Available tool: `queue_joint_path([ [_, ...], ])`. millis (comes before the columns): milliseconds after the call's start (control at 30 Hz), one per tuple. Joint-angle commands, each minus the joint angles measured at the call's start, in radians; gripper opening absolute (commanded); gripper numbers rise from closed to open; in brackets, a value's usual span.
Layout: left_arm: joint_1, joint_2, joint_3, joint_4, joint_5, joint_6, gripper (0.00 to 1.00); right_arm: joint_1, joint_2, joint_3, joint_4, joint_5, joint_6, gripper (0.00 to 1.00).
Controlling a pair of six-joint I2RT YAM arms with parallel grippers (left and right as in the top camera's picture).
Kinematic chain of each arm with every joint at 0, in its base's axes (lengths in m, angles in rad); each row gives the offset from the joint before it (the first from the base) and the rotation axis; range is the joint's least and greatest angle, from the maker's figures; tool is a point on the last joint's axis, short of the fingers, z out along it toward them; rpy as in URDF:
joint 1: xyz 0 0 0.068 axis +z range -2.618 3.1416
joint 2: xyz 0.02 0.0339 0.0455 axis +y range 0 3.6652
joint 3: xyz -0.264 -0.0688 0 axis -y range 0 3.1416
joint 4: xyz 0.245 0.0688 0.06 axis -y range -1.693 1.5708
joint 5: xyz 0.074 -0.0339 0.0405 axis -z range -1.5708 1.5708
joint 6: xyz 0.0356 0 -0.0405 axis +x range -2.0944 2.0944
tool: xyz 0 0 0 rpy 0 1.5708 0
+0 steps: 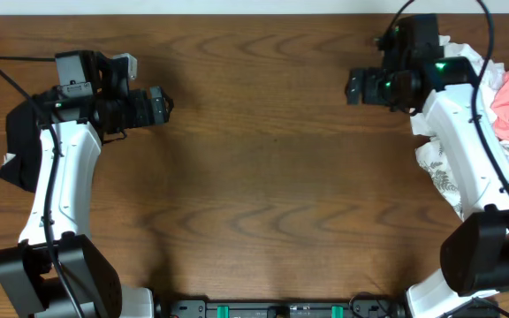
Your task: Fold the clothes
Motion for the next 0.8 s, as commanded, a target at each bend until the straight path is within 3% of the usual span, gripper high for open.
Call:
queue_joint_path([
  [0,0.002,-0.018,-0.006,0.012,-0.040,0.053,0.98,-0.031,-0.010,0.006,0.014,0.010,-0.045,0.99],
  [233,-0.038,-0.020,0.000,-0.005,-0.241,0.035,0.98,-0.095,-0.010,0.006,0.010,0.013,-0.047,0.99],
  [533,-0.060,-0.125,0.000,-0.124,-0.157,0.025,0.98,-0.099,-0.103,-0.008,-0.110,0.055,-0.024,0.99],
  [767,-0.060,-0.344,-0.057,-0.134,-0.101,0.056,0.98,-0.080,-0.399,-0.196,-0.031,0.059,-0.025,0.99],
])
